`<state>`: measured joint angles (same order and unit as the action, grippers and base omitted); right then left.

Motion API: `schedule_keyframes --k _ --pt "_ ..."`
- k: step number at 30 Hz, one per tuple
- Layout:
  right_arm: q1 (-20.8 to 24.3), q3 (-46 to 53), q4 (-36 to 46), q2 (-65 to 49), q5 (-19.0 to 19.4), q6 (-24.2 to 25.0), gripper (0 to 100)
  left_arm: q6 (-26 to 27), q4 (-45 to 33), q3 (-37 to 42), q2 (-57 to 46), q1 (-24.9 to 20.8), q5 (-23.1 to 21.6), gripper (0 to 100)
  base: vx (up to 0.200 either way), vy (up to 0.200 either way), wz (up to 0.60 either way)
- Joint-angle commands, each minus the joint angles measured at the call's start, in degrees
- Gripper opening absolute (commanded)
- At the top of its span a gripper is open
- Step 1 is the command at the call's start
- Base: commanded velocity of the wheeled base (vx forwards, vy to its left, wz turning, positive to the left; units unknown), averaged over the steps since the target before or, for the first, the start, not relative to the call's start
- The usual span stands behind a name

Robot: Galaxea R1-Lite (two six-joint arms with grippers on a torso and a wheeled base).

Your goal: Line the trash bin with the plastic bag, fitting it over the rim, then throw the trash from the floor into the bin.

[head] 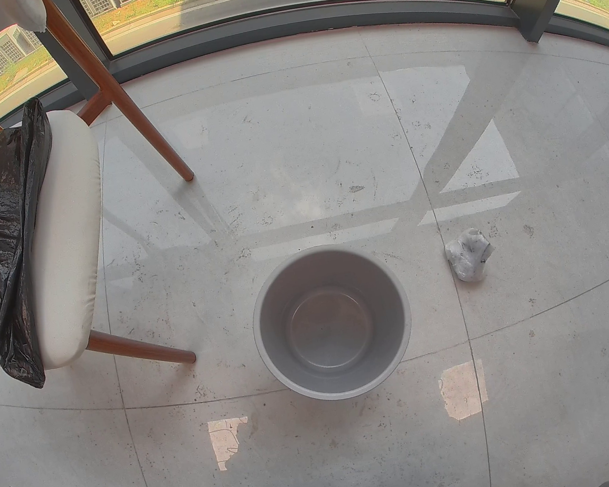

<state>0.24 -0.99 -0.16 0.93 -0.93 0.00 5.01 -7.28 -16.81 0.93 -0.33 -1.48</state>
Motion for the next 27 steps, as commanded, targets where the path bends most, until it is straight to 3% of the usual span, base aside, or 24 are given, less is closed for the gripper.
schedule_keyframes --k 1,7,27 --pt "0.0 1.0 0.0 -0.8 0.0 0.0 100 -0.4 -0.5 -1.4 -0.8 0.0 -1.5 100 0.0 0.0 0.0" --pt "0.0 1.0 0.0 -0.8 0.0 0.0 100 -2.9 -0.3 -6.2 5.5 -0.3 -1.4 100 0.0 0.0 0.0" --pt "0.0 1.0 0.0 -0.8 0.0 0.0 100 -3.2 0.8 -14.0 25.8 -0.7 -2.4 100 0.0 0.0 0.0"
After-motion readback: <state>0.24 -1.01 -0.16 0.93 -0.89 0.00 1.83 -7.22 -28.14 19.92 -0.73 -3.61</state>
